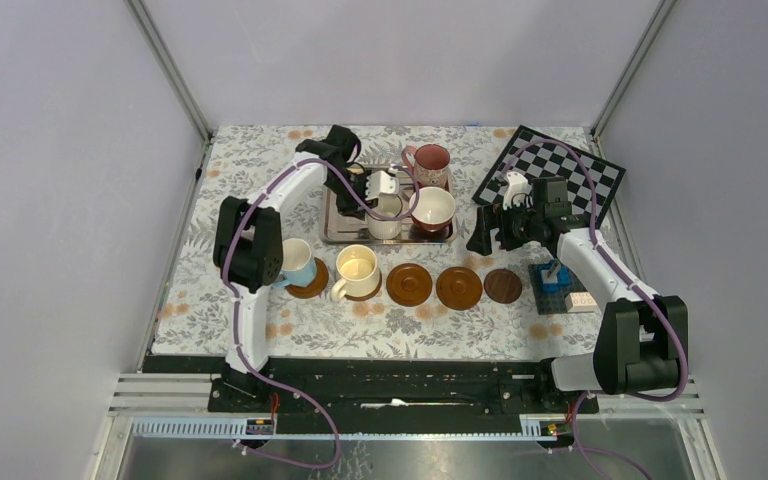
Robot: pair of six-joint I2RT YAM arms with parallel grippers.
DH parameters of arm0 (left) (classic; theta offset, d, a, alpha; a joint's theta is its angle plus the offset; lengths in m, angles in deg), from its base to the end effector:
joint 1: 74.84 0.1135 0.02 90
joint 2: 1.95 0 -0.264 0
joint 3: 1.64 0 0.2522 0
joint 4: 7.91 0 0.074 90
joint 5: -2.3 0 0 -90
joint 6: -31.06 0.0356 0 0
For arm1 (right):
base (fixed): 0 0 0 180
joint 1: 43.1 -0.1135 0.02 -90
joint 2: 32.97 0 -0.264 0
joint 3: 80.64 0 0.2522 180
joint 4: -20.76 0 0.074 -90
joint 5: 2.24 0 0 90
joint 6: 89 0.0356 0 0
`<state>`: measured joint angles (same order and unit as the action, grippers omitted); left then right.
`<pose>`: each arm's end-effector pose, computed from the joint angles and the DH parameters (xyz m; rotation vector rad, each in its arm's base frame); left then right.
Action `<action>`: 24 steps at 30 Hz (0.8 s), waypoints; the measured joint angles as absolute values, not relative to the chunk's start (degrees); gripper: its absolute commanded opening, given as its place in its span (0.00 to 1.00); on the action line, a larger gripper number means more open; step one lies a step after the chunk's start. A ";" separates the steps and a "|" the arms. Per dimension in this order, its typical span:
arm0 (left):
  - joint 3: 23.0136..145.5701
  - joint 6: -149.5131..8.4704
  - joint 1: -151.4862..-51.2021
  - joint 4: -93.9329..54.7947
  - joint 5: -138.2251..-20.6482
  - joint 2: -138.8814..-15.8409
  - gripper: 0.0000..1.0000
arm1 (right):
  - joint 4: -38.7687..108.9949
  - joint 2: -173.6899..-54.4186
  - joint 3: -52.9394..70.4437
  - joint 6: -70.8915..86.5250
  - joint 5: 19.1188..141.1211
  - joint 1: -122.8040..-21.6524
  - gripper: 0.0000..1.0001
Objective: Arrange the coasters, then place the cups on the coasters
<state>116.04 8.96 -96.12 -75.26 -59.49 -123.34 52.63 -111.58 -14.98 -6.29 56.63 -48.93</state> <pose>0.4070 -0.1766 0.2229 1.9145 1.7859 -0.4310 0.2844 0.0475 0.2421 -0.5226 2.2334 0.6225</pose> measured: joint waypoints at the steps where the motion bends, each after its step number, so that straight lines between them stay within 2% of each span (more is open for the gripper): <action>1: 116.02 8.80 -96.21 -75.10 -59.56 -123.34 0.27 | 52.65 -111.58 -14.98 -6.29 56.65 -48.93 1.00; 5: 115.36 8.32 -96.21 -74.23 -59.49 -123.34 0.05 | 52.65 -111.58 -14.98 -6.29 56.65 -48.93 1.00; 7: 114.95 7.89 -96.19 -74.01 -59.27 -123.14 0.00 | 52.65 -111.58 -14.98 -6.29 56.65 -48.93 1.00; 13: 112.11 4.04 -96.17 -71.08 -59.51 -121.41 0.00 | 52.65 -111.58 -14.98 -6.29 56.65 -48.93 1.00; 24: 103.69 -15.06 -95.62 -61.18 -62.94 -115.75 0.00 | 52.65 -111.58 -14.98 -6.29 56.65 -48.93 1.00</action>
